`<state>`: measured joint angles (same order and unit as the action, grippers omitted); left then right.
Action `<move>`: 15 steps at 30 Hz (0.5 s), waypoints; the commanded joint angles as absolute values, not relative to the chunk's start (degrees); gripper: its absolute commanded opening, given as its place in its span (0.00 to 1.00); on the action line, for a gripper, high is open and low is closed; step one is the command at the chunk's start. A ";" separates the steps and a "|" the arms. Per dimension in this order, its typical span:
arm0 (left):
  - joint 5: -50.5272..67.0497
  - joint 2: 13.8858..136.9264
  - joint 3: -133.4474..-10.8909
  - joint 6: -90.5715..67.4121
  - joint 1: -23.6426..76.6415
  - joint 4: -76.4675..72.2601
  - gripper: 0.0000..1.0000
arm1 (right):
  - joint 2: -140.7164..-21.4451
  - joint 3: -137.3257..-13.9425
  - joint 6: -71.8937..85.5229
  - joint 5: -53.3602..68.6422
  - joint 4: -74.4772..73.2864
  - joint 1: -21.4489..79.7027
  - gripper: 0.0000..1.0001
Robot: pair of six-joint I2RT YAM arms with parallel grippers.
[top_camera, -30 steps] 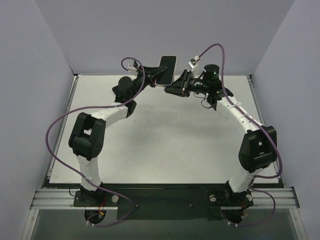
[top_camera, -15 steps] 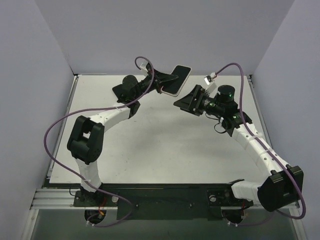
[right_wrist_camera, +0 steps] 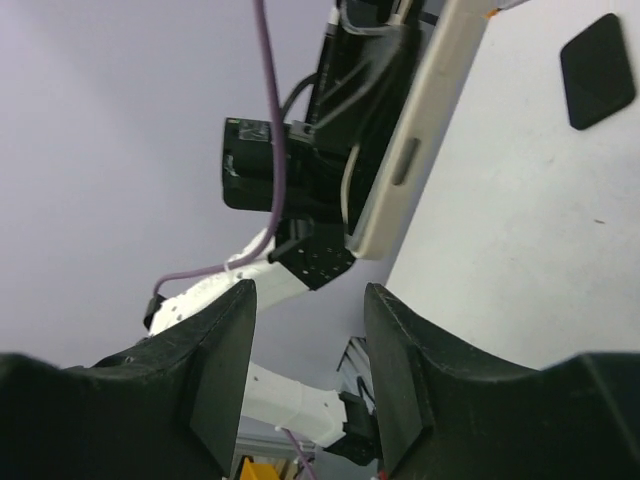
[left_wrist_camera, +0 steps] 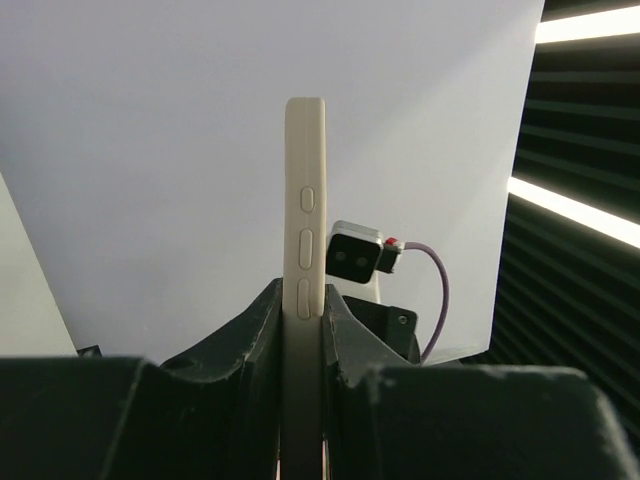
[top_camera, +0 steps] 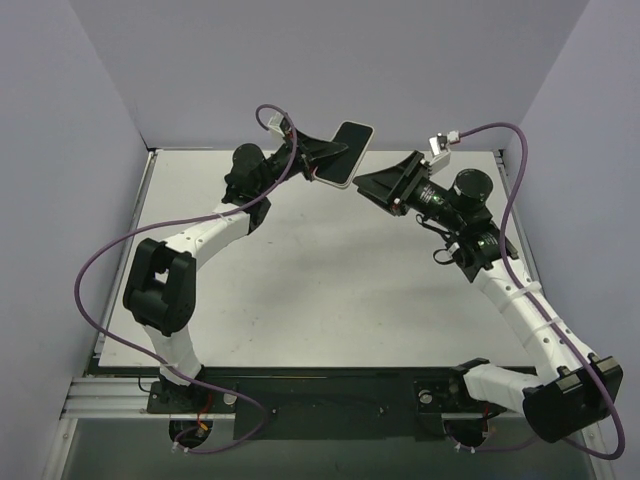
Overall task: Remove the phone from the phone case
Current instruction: Remove the phone case from the phone.
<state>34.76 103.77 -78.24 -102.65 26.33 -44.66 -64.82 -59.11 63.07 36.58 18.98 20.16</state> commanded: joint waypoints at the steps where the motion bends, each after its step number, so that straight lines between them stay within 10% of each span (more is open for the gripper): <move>1: 33.75 99.67 -80.07 -100.63 26.54 -45.88 0.00 | -67.23 -64.42 68.56 35.69 27.68 22.15 0.43; 15: 33.49 98.70 -79.89 -102.74 26.81 -47.55 0.00 | -70.40 -64.07 67.59 35.15 28.21 23.12 0.39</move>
